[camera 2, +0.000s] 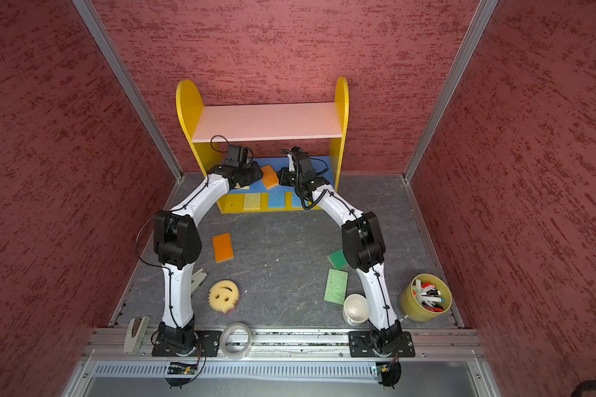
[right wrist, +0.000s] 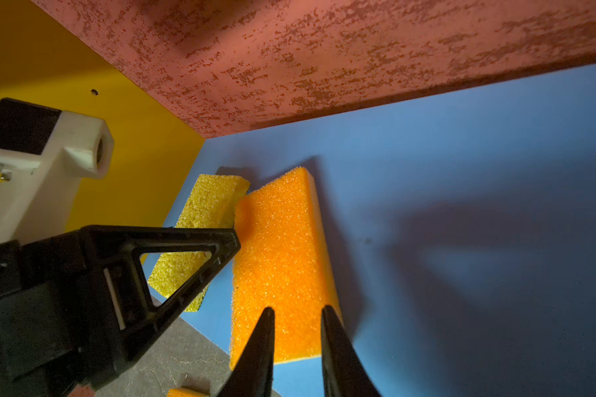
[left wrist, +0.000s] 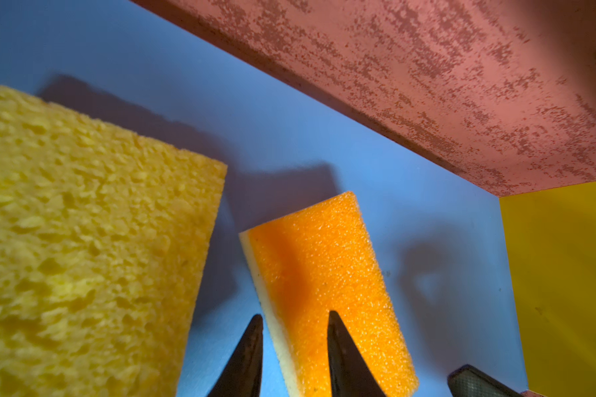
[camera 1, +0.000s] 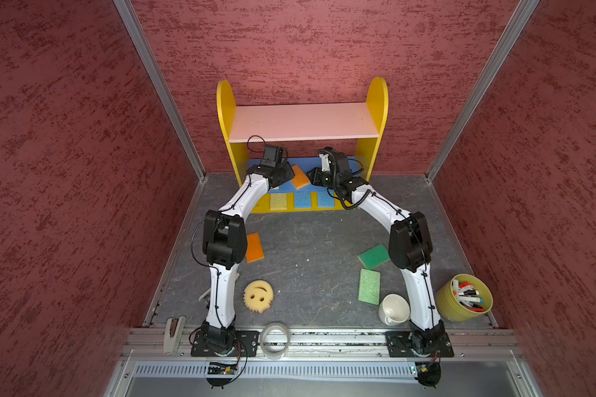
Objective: Arrange cleaning sponges on a shelf
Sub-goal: Rotate the cleaning sponge at the shelf.
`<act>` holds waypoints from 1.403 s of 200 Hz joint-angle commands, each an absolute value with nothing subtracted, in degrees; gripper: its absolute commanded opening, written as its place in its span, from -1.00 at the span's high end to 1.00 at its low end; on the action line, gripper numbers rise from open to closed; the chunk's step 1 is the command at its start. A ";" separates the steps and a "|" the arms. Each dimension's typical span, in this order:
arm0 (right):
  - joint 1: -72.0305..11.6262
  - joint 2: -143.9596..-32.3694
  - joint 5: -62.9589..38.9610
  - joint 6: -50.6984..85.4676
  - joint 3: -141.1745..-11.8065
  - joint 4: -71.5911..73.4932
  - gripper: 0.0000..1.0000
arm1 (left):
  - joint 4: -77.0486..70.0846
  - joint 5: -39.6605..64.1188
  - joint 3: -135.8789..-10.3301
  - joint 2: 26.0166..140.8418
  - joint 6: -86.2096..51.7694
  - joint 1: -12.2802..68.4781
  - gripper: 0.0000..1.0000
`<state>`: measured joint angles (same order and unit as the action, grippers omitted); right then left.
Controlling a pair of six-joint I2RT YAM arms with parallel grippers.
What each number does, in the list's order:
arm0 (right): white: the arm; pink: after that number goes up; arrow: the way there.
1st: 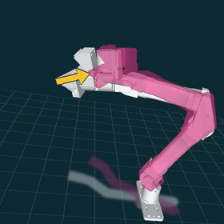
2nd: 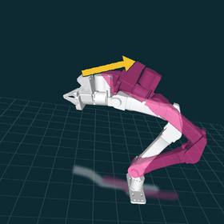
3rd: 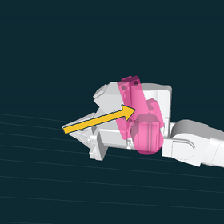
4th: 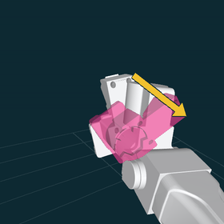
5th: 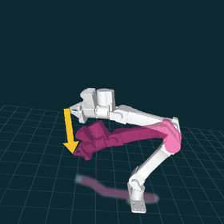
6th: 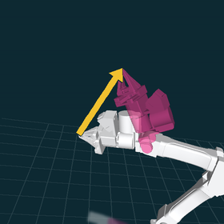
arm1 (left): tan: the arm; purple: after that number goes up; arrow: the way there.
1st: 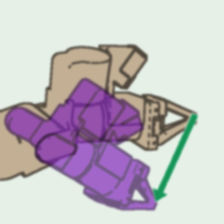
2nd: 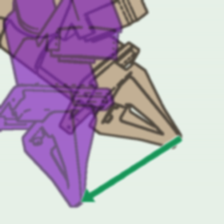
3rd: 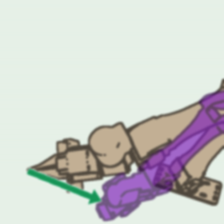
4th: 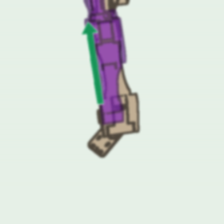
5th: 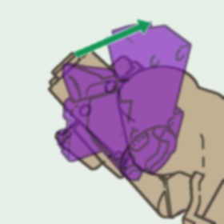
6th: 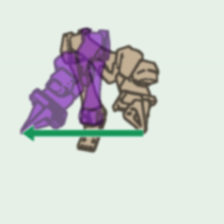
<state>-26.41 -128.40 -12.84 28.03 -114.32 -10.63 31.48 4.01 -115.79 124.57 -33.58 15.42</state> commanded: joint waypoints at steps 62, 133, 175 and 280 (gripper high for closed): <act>-26.00 -130.27 -13.98 29.63 -115.49 -12.20 0.47 | 33.44 4.56 -121.52 129.48 -32.56 15.11 0.35; -26.87 -130.23 -15.95 30.84 -113.05 -11.32 0.46 | 33.49 4.64 -122.22 130.43 -32.80 15.12 0.36; -27.38 -129.41 -16.74 31.15 -111.03 -10.90 0.46 | 33.46 4.92 -122.61 130.78 -32.97 15.12 0.36; -29.04 -125.08 -19.09 32.92 -104.14 -6.75 0.48 | 34.21 4.32 -121.96 129.74 -32.66 15.12 0.36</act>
<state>-27.75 -127.20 -17.02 31.59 -105.82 -5.91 32.62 4.43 -121.40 129.34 -33.58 15.42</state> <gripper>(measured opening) 0.259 0.323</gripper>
